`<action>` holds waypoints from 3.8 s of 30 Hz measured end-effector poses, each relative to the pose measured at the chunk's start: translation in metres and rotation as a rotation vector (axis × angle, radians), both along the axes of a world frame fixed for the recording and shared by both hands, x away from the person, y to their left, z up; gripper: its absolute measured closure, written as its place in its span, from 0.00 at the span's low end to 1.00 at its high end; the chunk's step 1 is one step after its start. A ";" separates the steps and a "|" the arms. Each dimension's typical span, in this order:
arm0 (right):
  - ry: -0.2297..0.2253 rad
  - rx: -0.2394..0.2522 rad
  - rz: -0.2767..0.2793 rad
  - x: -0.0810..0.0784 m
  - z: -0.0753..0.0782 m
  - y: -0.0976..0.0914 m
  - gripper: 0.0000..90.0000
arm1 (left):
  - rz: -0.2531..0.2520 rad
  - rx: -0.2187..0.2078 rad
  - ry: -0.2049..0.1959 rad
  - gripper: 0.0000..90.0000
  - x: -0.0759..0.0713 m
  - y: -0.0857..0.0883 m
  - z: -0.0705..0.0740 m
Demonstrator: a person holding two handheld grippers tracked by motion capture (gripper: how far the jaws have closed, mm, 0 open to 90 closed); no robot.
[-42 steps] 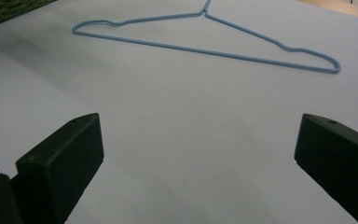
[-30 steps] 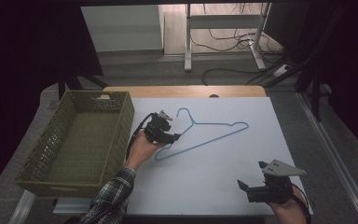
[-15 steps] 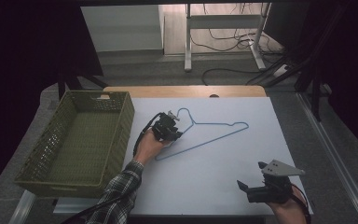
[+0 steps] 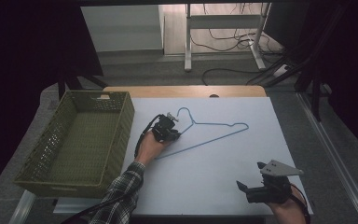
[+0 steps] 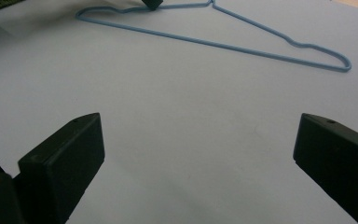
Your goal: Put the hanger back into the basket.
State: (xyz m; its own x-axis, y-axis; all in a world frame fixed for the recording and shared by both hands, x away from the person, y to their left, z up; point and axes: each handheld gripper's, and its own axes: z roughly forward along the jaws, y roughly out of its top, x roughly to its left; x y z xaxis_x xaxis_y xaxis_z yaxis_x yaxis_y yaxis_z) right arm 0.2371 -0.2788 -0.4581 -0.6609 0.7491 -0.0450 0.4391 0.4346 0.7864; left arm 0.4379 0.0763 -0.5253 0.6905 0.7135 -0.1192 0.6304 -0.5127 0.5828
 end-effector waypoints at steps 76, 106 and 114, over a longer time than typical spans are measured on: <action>0.240 -0.112 -0.068 0.281 -0.054 0.179 0.63 | -0.004 -0.050 -0.138 0.97 -0.032 0.005 0.001; 0.173 0.055 -0.085 0.249 0.001 0.152 0.96 | -0.040 -0.234 -0.067 0.40 -0.047 0.032 0.045; 0.107 0.117 -0.043 0.202 0.026 0.142 0.96 | -0.132 -0.271 -0.002 0.24 -0.068 0.035 0.062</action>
